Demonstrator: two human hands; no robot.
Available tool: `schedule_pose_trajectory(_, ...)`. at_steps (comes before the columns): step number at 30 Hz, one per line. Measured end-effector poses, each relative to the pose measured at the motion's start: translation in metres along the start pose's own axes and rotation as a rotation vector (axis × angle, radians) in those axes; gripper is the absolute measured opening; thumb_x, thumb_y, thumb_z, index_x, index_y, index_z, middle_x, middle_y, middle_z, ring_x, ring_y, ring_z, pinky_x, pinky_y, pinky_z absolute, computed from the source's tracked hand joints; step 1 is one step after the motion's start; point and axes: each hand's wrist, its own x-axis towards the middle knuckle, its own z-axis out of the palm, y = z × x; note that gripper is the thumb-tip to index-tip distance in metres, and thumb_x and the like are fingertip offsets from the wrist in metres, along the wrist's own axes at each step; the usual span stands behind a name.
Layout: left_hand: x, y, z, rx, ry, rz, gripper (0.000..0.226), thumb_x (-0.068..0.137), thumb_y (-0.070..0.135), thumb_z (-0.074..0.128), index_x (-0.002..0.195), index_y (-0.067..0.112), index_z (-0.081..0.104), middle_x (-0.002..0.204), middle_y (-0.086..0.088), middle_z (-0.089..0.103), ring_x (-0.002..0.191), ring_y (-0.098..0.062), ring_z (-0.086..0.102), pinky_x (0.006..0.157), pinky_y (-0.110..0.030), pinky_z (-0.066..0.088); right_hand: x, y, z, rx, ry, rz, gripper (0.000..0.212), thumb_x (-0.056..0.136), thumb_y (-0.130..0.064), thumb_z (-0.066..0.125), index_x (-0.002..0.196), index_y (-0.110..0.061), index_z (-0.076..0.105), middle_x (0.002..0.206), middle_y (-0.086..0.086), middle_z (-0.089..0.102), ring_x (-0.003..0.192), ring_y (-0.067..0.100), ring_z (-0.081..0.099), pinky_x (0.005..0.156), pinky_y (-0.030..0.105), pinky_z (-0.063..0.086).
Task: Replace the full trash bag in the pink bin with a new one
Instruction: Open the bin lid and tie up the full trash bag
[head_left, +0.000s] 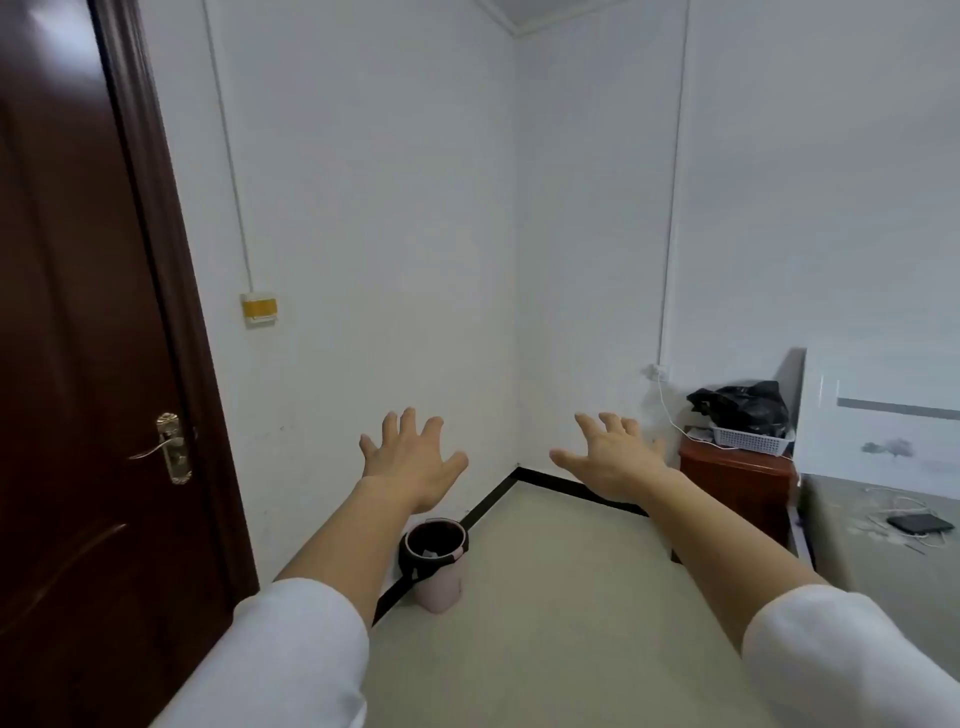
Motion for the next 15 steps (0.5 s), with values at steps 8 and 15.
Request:
schedule_pose_trajectory(8,0.052,0.005,0.029,0.053,-0.023,0.033,0.063,0.093,0.050,0.029,0.149,0.022,0.018,0.159,-0.011,0.006,0.146,-0.030,-0.002,0.114,-0.056,0.007,0.045,0.022,0.015,-0.045,0.015,0.044,0.072,0.087,-0.063,0.033,0.148,-0.028,0.014,0.158,0.004,0.014,0.145,0.026,0.008,0.111,0.059,0.011)
schedule_pose_trajectory(15,0.144,0.049,0.080,0.039,-0.022,0.075,0.063,0.093,0.050,0.029,0.148,0.022,0.019,0.159,-0.011,0.008,0.146,-0.030,0.000,0.113,-0.056,0.009,0.130,0.072,0.027,-0.102,0.036,0.027,0.072,0.088,-0.063,0.033,0.148,-0.028,0.013,0.159,0.005,0.012,0.146,0.027,0.006,0.112,0.060,0.009)
